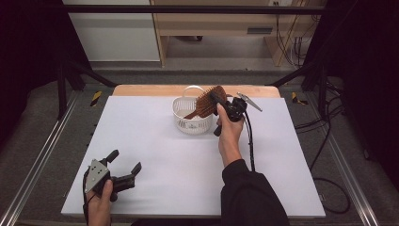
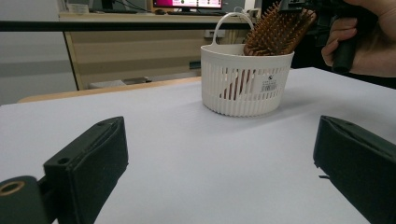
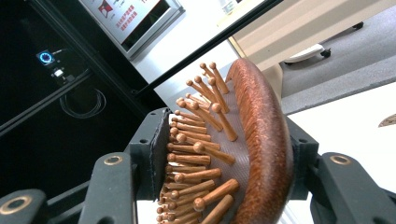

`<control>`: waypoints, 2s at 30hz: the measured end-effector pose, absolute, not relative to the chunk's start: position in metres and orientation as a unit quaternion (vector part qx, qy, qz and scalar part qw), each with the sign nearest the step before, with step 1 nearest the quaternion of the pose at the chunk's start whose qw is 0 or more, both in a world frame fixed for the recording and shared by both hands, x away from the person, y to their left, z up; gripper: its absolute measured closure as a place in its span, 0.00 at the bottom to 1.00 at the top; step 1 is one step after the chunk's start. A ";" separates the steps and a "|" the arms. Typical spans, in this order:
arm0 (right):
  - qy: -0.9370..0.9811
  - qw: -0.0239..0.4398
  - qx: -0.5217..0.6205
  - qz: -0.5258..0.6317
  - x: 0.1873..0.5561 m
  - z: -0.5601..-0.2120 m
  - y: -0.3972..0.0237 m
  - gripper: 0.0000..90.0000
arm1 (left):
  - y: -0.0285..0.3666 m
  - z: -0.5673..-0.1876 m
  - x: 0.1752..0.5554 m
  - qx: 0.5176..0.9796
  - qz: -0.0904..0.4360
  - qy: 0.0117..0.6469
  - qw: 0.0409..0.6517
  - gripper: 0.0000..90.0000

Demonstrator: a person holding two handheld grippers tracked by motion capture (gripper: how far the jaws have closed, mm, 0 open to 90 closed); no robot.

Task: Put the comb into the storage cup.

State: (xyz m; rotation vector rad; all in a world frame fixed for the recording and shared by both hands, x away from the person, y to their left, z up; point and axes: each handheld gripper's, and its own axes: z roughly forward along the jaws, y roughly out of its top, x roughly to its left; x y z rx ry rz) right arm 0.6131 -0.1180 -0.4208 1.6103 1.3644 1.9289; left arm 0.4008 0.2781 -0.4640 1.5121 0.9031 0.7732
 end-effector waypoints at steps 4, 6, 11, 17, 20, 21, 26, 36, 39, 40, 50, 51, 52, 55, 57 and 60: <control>0.473 0.140 0.560 0.666 0.614 -0.421 -0.119 0.49 | 0.278 -0.464 0.401 0.644 0.329 0.385 0.573 0.03; 0.474 0.140 0.560 0.665 0.614 -0.421 -0.119 0.49 | 0.278 -0.464 0.401 0.644 0.329 0.385 0.573 0.03; 0.475 0.141 0.561 0.663 0.615 -0.422 -0.120 0.48 | 0.278 -0.464 0.401 0.645 0.329 0.385 0.572 0.03; 0.483 0.144 0.562 0.656 0.615 -0.423 -0.121 0.46 | 0.278 -0.464 0.401 0.645 0.328 0.385 0.572 0.03; 0.485 0.145 0.561 0.655 0.615 -0.423 -0.122 0.46 | 0.277 -0.464 0.401 0.646 0.328 0.385 0.572 0.03; 0.486 0.145 0.563 0.653 0.615 -0.423 -0.122 0.45 | 0.277 -0.464 0.401 0.646 0.328 0.385 0.572 0.03; 0.490 0.138 0.568 0.646 0.615 -0.425 -0.123 0.41 | 0.277 -0.464 0.401 0.646 0.328 0.386 0.571 0.03; 0.500 0.141 0.565 0.642 0.615 -0.426 -0.123 0.36 | 0.277 -0.464 0.401 0.647 0.327 0.386 0.571 0.03; 0.509 0.143 0.561 0.637 0.614 -0.426 -0.122 0.33 | 0.278 -0.465 0.401 0.647 0.327 0.386 0.570 0.03; 0.510 0.141 0.560 0.637 0.614 -0.426 -0.121 0.33 | 0.277 -0.465 0.401 0.647 0.327 0.386 0.570 0.03; 0.516 0.150 0.563 0.627 0.614 -0.424 -0.122 0.22 | 0.277 -0.465 0.401 0.648 0.327 0.385 0.570 0.03; 0.518 0.154 0.562 0.626 0.613 -0.424 -0.122 0.21 | 0.277 -0.465 0.401 0.648 0.327 0.385 0.570 0.03; 0.521 0.159 0.561 0.623 0.613 -0.423 -0.123 0.21 | 0.277 -0.465 0.401 0.648 0.327 0.385 0.570 0.03; 0.523 0.164 0.560 0.621 0.612 -0.421 -0.123 0.19 | 0.277 -0.465 0.401 0.648 0.327 0.385 0.570 0.03; 0.525 0.169 0.559 0.619 0.611 -0.420 -0.123 0.18 | 0.277 -0.465 0.401 0.648 0.327 0.385 0.570 0.03; 0.531 0.176 0.555 0.616 0.610 -0.419 -0.124 0.17 | 0.277 -0.465 0.401 0.647 0.327 0.386 0.570 0.03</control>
